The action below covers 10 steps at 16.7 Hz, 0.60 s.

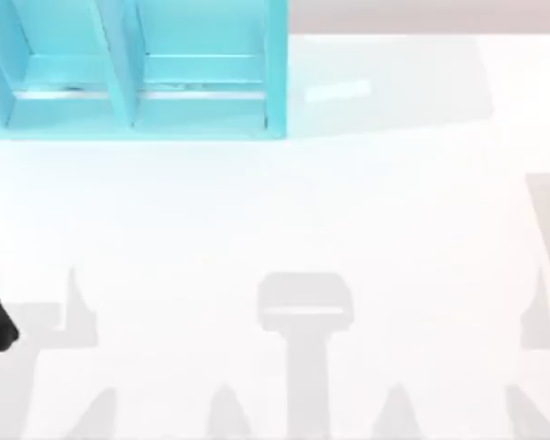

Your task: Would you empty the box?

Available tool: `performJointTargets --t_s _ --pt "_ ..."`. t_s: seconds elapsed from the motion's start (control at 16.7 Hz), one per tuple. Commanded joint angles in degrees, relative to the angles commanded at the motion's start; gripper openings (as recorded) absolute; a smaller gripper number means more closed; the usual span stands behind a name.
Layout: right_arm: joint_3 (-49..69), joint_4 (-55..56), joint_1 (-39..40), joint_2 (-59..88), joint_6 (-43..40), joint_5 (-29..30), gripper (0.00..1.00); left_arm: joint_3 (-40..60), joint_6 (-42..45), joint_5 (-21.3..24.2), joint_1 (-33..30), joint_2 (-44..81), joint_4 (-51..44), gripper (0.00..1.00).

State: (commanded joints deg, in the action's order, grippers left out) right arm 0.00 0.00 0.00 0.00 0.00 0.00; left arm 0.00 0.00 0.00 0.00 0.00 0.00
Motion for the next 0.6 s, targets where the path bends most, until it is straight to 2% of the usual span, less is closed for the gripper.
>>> performJointTargets --t_s 0.3,0.6 --pt "3.6 -3.3 -1.7 3.7 -1.7 0.1 1.00 0.0 0.0 0.0 0.0 0.0 0.0 1.00" --pt "19.5 -17.6 -8.3 21.8 -8.3 0.1 1.00 0.0 0.0 0.0 0.0 0.0 0.0 1.00"
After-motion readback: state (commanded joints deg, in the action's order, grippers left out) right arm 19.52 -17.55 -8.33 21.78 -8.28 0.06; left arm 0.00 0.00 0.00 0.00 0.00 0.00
